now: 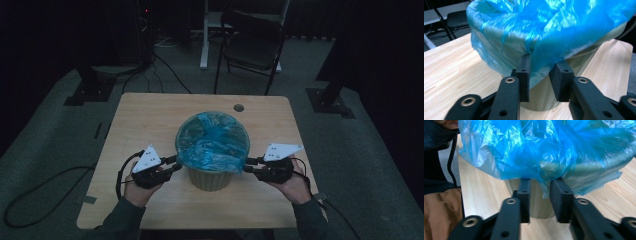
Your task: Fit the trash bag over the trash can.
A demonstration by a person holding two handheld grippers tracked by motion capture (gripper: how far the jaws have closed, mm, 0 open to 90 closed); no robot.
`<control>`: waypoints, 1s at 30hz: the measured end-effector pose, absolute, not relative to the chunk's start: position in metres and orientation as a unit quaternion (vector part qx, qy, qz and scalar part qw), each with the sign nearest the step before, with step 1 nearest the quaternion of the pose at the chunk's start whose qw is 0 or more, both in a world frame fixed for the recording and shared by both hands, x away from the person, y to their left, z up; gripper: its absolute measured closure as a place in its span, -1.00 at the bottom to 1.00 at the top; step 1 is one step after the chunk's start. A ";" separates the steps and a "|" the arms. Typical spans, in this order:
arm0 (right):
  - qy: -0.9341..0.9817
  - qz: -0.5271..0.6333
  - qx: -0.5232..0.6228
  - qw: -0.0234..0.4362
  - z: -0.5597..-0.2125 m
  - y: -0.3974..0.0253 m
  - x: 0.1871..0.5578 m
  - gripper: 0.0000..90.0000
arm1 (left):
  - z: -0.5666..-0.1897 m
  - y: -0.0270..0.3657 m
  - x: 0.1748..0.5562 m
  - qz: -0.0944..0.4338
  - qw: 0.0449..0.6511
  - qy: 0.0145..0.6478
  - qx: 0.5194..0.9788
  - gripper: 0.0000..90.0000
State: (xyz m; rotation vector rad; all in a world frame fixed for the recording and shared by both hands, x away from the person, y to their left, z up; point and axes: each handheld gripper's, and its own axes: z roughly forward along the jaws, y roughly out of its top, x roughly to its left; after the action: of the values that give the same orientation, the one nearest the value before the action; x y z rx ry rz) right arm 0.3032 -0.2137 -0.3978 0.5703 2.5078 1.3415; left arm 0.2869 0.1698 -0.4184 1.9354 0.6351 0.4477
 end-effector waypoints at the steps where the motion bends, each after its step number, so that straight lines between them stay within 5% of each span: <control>1: 0.859 0.457 0.195 0.121 -0.397 -0.213 0.304 0.70 | -0.418 0.168 0.288 0.187 0.504 0.262 0.801 0.61; 11: 0.859 0.460 0.193 0.112 -0.398 -0.204 0.314 0.96 | -0.416 0.158 0.293 0.187 0.504 0.240 0.809 0.96; 30: 0.883 0.421 0.186 0.086 -0.422 -0.203 0.320 1.00 | -0.448 0.152 0.300 0.166 0.452 0.237 0.844 0.98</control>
State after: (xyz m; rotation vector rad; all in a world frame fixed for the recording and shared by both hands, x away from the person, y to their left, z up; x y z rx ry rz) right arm 0.3202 -0.2026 -0.4217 0.5551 2.6334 1.2561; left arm 0.3005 0.1521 -0.4483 2.0847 0.5844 0.4104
